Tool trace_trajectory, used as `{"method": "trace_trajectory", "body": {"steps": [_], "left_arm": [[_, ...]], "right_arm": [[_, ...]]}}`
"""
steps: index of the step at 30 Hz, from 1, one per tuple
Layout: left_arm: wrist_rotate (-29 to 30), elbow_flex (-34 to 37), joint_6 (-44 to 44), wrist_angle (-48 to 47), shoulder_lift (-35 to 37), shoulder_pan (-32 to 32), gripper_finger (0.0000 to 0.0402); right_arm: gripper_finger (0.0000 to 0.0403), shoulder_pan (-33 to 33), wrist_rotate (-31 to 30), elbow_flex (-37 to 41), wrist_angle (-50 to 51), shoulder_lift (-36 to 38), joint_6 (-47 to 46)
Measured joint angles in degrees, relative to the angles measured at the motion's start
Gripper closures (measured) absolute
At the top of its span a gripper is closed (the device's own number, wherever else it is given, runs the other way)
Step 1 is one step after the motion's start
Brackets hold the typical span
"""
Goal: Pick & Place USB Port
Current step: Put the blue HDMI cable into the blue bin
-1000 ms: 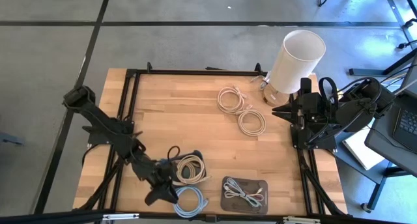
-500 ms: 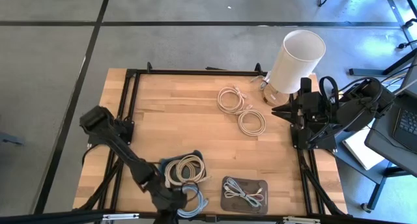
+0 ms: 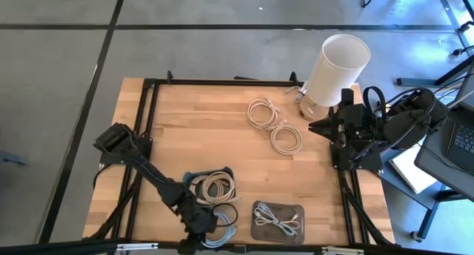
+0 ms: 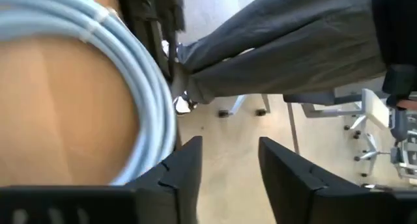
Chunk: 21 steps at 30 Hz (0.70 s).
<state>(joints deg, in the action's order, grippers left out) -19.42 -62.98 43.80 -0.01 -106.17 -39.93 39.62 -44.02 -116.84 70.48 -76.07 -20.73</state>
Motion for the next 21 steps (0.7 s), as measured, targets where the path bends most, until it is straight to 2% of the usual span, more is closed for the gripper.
{"method": "trace_trajectory", "body": {"steps": [5, 9, 21], "left_arm": [[-0.02, 0.00, -4.73, -2.18, 0.00, 1.79, 0.0210], [0.12, 0.00, -10.03, -8.37, 0.02, 3.16, 0.0187], [-2.07, 0.00, -15.03, -14.06, 0.22, 8.45, 0.0187]], "right_arm": [[0.0357, 0.00, 0.12, 0.00, 0.00, 0.00, -0.09], [0.0357, 0.00, 0.12, 0.00, 0.00, 0.00, -0.04], [0.0357, 0.00, 0.12, 0.00, 0.04, 0.00, 0.17]]}}
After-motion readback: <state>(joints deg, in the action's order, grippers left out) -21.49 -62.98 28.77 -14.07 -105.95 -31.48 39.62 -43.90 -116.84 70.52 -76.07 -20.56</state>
